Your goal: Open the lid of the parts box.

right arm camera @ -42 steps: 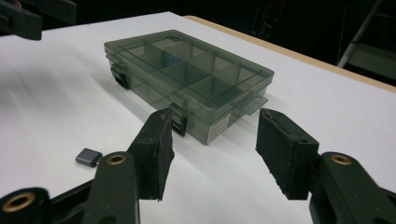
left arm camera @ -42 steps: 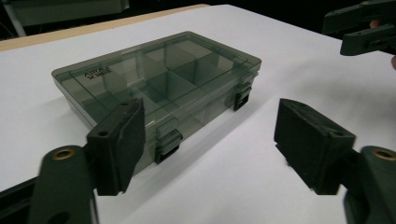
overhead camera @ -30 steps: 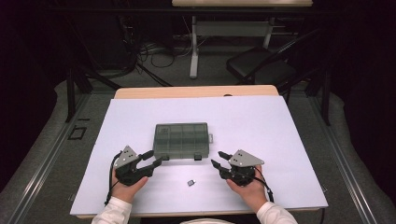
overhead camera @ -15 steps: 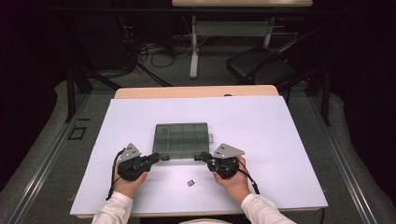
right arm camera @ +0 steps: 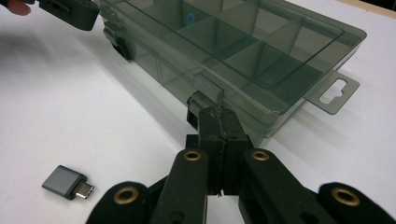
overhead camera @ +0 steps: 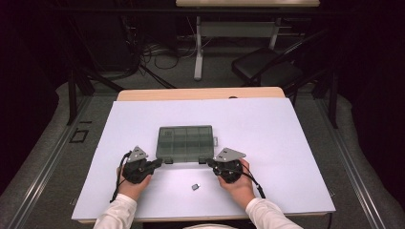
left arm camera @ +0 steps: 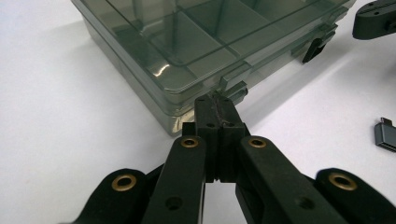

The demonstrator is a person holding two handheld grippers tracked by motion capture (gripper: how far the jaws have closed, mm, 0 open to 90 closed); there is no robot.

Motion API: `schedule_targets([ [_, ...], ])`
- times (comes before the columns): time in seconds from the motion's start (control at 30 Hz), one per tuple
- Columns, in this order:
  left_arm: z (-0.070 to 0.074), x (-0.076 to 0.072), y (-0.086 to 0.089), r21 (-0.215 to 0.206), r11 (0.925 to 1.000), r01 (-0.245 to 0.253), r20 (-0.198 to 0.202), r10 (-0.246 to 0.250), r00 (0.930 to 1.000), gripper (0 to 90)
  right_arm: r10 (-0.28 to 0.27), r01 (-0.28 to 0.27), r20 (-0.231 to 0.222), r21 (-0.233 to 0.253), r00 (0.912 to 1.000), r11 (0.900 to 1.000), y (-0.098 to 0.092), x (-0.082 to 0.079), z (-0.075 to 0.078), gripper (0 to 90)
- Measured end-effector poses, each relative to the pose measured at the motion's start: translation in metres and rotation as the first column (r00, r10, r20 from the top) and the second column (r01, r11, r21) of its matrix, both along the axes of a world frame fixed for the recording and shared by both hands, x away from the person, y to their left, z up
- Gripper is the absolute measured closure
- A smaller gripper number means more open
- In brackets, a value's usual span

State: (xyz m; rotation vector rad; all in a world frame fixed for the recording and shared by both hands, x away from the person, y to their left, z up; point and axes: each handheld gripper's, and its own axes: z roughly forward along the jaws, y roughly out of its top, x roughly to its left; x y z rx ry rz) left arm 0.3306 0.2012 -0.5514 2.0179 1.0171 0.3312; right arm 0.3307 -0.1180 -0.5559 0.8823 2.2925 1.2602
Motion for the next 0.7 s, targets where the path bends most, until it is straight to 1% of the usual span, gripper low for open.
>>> schedule_targets([
  [0.03,-0.0007,0.0005,-0.0008,0.015,0.9999,-0.003,-0.004,0.003,1.0,90.0,-0.003,0.003,-0.001,0.005,1.0,1.0,0.0,0.001,-0.001,90.0],
  [0.1,-0.0019,0.0006,-0.0015,0.029,0.9996,-0.006,-0.008,0.006,0.9999,90.0,-0.005,0.005,-0.009,0.006,0.9999,1.0,-0.0006,0.0024,-0.0019,90.0],
  [0.2,-0.0005,-0.0004,-0.0022,0.017,0.9999,-0.001,0.006,0.001,1.0,90.0,-0.006,0.006,-0.009,0.01,0.9999,1.0,-0.001,0.004,-0.0033,90.0],
  [0.27,-0.0003,-0.0006,-0.0028,0.02,0.9998,0.003,0.006,-0.003,1.0,90.0,-0.008,0.008,-0.01,0.011,0.9999,1.0,-0.0009,0.0042,-0.0038,90.0],
  [0.33,-0.001,-0.0009,-0.005,0.029,0.9995,0.012,0.009,-0.012,0.9999,90.0,0.002,-0.002,-0.01,0.014,0.9999,1.0,0.0004,0.0045,-0.0057,90.0],
  [0.43,-0.0001,-0.0013,-0.0049,0.025,0.9996,0.01,0.014,-0.011,0.9998,90.0,0.008,-0.008,-0.001,0.008,1.0,1.0,0.0024,0.0041,-0.0066,90.0],
  [0.5,-0.0001,-0.0012,-0.0044,0.02,0.9998,0.007,0.009,-0.007,0.9999,90.0,0.003,-0.003,0.0,0.008,1.0,1.0,0.003,0.0044,-0.0074,90.0],
  [0.63,-0.0011,-0.001,-0.0061,0.032,0.9994,0.012,0.008,-0.013,0.9999,90.0,-0.002,0.002,-0.003,0.02,1.0,1.0,0.0031,0.0055,-0.0088,90.0],
  [0.7,-0.0008,-0.0014,-0.0068,0.035,0.9993,0.016,0.013,-0.016,0.9998,90.0,-0.005,0.005,-0.003,0.013,1.0,1.0,0.0035,0.0055,-0.009,89.8],
])
